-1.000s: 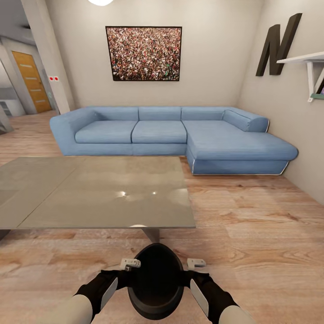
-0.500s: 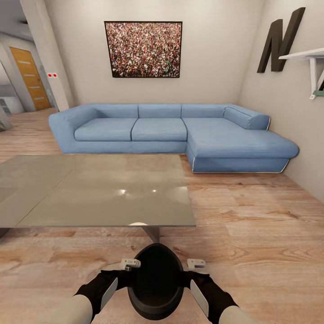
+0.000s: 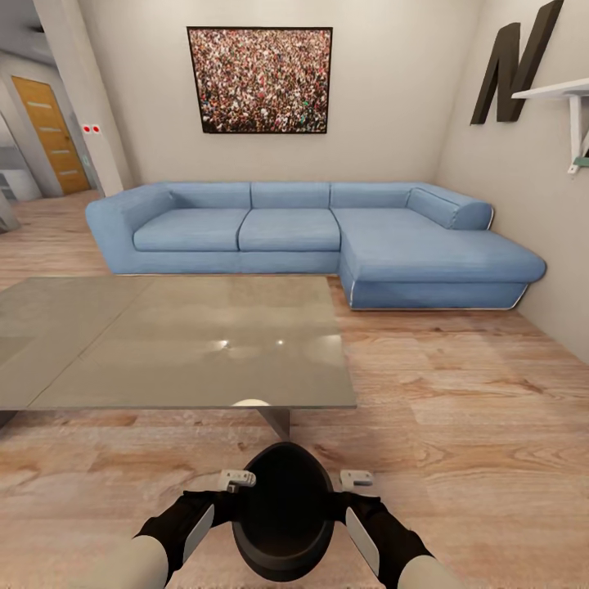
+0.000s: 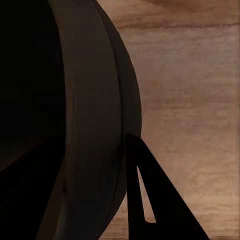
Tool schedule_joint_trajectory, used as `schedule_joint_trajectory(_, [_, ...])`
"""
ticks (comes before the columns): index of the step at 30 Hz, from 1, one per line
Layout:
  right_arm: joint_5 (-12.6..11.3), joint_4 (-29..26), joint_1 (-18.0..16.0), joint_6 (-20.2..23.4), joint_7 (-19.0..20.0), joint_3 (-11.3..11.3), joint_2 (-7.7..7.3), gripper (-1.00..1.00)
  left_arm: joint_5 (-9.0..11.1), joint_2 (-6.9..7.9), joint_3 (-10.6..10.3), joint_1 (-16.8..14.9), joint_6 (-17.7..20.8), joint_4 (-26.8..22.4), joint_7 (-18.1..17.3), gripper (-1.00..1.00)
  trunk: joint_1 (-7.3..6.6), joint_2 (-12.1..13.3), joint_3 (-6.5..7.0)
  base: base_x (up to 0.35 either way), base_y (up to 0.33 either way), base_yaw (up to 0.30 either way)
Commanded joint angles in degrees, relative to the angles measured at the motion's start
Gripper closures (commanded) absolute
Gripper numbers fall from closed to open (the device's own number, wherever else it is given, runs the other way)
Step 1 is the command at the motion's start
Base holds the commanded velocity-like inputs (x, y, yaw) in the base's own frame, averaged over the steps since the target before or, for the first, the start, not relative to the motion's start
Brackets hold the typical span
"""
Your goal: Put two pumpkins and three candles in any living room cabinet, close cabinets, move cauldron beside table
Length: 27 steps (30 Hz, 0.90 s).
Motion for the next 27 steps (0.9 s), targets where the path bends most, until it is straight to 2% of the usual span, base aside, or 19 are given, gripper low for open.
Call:
schedule_joint_trajectory(1, [-1.57, -2.04, -0.02, -1.46, -0.20, 1.28, 0.00, 1.00, -0.74, 0.02, 0.05, -0.04, 0.27, 0.07, -0.10, 1.00, -0.02, -0.03, -0.05, 0.000, 0.000, 0.000])
schedule_joint_trajectory(27, [-1.58, -2.04, -0.02, -1.42, -0.22, 1.24, 0.00, 1.00, -0.74, 0.02, 0.05, -0.04, 0.27, 0.07, -0.19, 1.00, 0.00, -0.04, -0.27, 0.000, 0.000, 0.000])
